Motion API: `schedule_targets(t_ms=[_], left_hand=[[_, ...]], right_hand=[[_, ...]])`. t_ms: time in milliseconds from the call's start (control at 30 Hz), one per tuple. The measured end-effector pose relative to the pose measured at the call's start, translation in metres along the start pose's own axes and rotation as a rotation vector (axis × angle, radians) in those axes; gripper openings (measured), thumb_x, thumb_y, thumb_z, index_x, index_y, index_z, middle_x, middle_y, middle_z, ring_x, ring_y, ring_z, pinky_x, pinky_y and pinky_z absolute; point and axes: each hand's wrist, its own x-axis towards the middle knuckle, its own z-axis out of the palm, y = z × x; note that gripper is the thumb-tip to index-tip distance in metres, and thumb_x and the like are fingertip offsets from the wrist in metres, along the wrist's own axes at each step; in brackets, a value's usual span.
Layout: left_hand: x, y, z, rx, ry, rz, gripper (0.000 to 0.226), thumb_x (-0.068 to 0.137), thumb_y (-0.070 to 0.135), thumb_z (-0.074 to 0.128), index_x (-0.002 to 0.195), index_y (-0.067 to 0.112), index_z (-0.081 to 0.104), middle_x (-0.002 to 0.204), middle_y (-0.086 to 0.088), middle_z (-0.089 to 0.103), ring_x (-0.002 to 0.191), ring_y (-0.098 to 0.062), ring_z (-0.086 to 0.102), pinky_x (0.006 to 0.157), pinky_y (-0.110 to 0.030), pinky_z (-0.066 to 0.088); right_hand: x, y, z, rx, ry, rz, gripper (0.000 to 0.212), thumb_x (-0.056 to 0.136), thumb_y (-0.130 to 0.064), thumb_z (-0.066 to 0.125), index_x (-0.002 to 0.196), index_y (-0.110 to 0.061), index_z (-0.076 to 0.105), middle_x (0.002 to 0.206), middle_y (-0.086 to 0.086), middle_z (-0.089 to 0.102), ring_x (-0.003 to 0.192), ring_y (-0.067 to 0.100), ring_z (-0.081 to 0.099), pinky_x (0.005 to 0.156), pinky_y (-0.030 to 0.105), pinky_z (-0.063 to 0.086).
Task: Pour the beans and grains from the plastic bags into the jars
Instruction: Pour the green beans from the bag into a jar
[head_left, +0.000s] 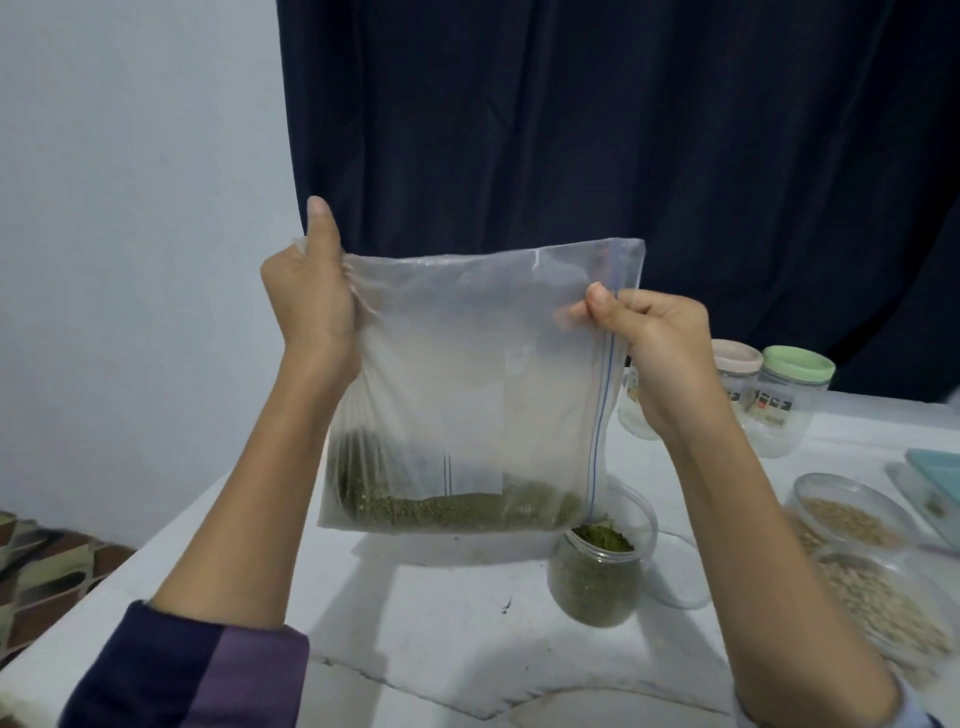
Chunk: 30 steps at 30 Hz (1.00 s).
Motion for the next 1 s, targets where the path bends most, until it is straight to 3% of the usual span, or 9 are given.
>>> schedule_targets(t_ms=[167, 267, 367, 467, 533, 633, 767, 933, 1000], left_hand=[[-0.0008, 0.0033, 0.0030, 0.004, 0.001, -0.001, 0.051, 0.098, 0.035, 0.048, 0.058, 0.021, 0.020, 0.040, 0.014, 0.022, 0.042, -0.005, 0.021, 0.044, -0.018, 0.022], [-0.0035, 0.0024, 0.0043, 0.003, -0.009, -0.003, 0.052, 0.098, 0.035, 0.048, 0.057, 0.021, 0.019, 0.039, 0.014, 0.022, 0.042, -0.005, 0.022, 0.044, -0.019, 0.022], [-0.0026, 0.0020, 0.0030, 0.008, 0.008, -0.010, 0.052, 0.098, 0.036, 0.048, 0.056, 0.020, 0.021, 0.039, 0.014, 0.023, 0.041, -0.005, 0.023, 0.044, -0.018, 0.023], [-0.0032, 0.0026, 0.0038, 0.020, 0.001, 0.000, 0.052, 0.098, 0.035, 0.047, 0.056, 0.020, 0.020, 0.038, 0.014, 0.022, 0.041, -0.005, 0.022, 0.044, -0.018, 0.022], [-0.0042, 0.0022, 0.0048, 0.014, -0.002, -0.001, 0.052, 0.098, 0.035, 0.048, 0.057, 0.020, 0.020, 0.038, 0.014, 0.022, 0.040, -0.005, 0.022, 0.043, -0.018, 0.022], [-0.0029, 0.0021, 0.0044, 0.019, 0.014, -0.009, 0.051, 0.098, 0.036, 0.048, 0.057, 0.021, 0.020, 0.040, 0.013, 0.021, 0.042, -0.006, 0.021, 0.044, -0.019, 0.021], [-0.0033, 0.0015, 0.0058, 0.013, 0.007, -0.004, 0.053, 0.098, 0.035, 0.048, 0.056, 0.021, 0.019, 0.040, 0.014, 0.021, 0.043, -0.005, 0.020, 0.044, -0.021, 0.020], [-0.0042, -0.0002, 0.0055, 0.022, 0.005, -0.007, 0.052, 0.098, 0.036, 0.048, 0.057, 0.021, 0.020, 0.040, 0.014, 0.021, 0.043, -0.005, 0.020, 0.045, -0.021, 0.021], [-0.0050, -0.0001, 0.0063, 0.014, 0.004, -0.008, 0.052, 0.098, 0.036, 0.048, 0.057, 0.021, 0.020, 0.041, 0.014, 0.021, 0.043, -0.005, 0.020, 0.044, -0.021, 0.021]], right_hand=[[0.0011, 0.0004, 0.0004, 0.001, 0.037, -0.023, 0.020, 0.090, -0.015, 0.064, 0.073, -0.013, 0.074, 0.074, -0.006, 0.074, 0.086, 0.008, 0.069, 0.092, 0.025, 0.050], [0.0019, -0.0013, 0.0007, -0.031, -0.048, 0.016, 0.023, 0.090, -0.016, 0.064, 0.069, -0.015, 0.073, 0.068, -0.008, 0.072, 0.078, 0.004, 0.068, 0.082, 0.020, 0.050], [0.0020, 0.0010, -0.0005, -0.001, 0.014, -0.014, 0.020, 0.090, -0.016, 0.065, 0.071, -0.014, 0.073, 0.071, -0.008, 0.073, 0.082, 0.004, 0.068, 0.086, 0.016, 0.048], [0.0019, 0.0017, 0.0015, -0.008, -0.034, -0.001, 0.021, 0.090, -0.015, 0.064, 0.071, -0.012, 0.073, 0.069, -0.007, 0.072, 0.076, 0.003, 0.067, 0.076, 0.013, 0.049], [0.0015, 0.0032, 0.0030, -0.008, -0.030, 0.010, 0.020, 0.090, -0.015, 0.065, 0.072, -0.013, 0.074, 0.071, -0.005, 0.073, 0.078, 0.007, 0.068, 0.081, 0.020, 0.052], [0.0028, 0.0054, 0.0008, -0.007, 0.034, -0.025, 0.023, 0.091, -0.016, 0.064, 0.069, -0.017, 0.073, 0.068, -0.009, 0.072, 0.079, 0.002, 0.067, 0.080, 0.011, 0.048], [0.0019, 0.0049, 0.0000, -0.011, 0.016, 0.002, 0.021, 0.090, -0.016, 0.065, 0.071, -0.016, 0.073, 0.070, -0.008, 0.073, 0.083, 0.005, 0.068, 0.089, 0.021, 0.049], [0.0011, 0.0069, 0.0006, -0.014, 0.025, -0.007, 0.022, 0.090, -0.016, 0.065, 0.069, -0.017, 0.073, 0.071, -0.009, 0.073, 0.088, 0.009, 0.068, 0.091, 0.024, 0.048], [0.0011, 0.0076, 0.0000, -0.005, 0.061, -0.021, 0.023, 0.091, -0.016, 0.064, 0.069, -0.019, 0.073, 0.070, -0.011, 0.073, 0.087, 0.004, 0.067, 0.091, 0.020, 0.046]])
